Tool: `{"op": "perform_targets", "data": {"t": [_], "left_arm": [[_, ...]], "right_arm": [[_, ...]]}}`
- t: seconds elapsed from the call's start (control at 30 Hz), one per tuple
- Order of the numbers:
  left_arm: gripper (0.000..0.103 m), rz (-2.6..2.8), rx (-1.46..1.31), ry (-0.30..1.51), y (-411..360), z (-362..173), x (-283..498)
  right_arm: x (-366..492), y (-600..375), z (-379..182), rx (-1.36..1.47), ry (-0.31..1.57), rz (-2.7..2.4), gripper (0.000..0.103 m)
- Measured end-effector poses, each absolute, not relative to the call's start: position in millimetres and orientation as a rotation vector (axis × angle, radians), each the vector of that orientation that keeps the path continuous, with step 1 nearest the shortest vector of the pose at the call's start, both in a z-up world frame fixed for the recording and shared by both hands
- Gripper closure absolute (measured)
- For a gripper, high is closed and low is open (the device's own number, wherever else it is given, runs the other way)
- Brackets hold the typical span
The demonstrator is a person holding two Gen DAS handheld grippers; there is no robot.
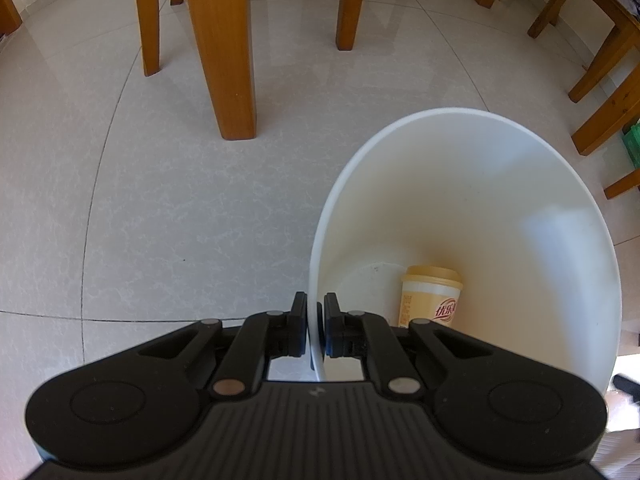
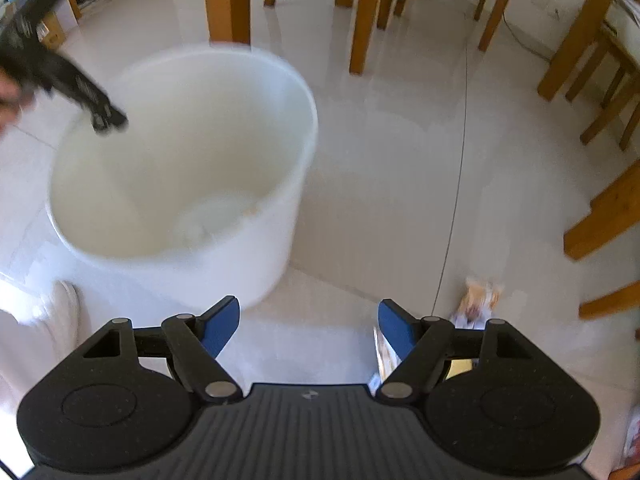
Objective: Organize objects
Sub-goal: 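Grasp the green-printed snack bag with the right gripper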
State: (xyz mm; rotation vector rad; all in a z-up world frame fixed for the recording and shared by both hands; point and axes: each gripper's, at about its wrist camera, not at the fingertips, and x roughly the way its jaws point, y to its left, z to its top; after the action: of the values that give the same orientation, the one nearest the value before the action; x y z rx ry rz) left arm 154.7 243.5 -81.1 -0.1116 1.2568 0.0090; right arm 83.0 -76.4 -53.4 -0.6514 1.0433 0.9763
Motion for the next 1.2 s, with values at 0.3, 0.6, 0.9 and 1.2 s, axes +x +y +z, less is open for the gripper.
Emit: {"op": "perform_targets", "data": {"t": [0.3,0.6,0.9,1.2], "left_arm": [[0.097,0.01,-0.129,1.259,246.6,-80.6,157.0],[0.097,0.009,-0.11,1.251,244.7,-82.9,154.6],[0.097,0.011,-0.107,1.249,242.3,-83.6,149.8],[0.097,0.008,-0.108,1.248,239.6,-82.9,146.6]], "right_arm": [[62.4,-112.6,-167.0,-0.832,1.137,0.934,0.023],[35.9,-122.9,-243.9,-1.072,1.101,0.968,0.024],[34.8,-119.4,-272.4,-1.126,1.115,0.986,0.031],[39.6,-126.5,-277.5,-1.166,1.145,0.967,0.061]]}}
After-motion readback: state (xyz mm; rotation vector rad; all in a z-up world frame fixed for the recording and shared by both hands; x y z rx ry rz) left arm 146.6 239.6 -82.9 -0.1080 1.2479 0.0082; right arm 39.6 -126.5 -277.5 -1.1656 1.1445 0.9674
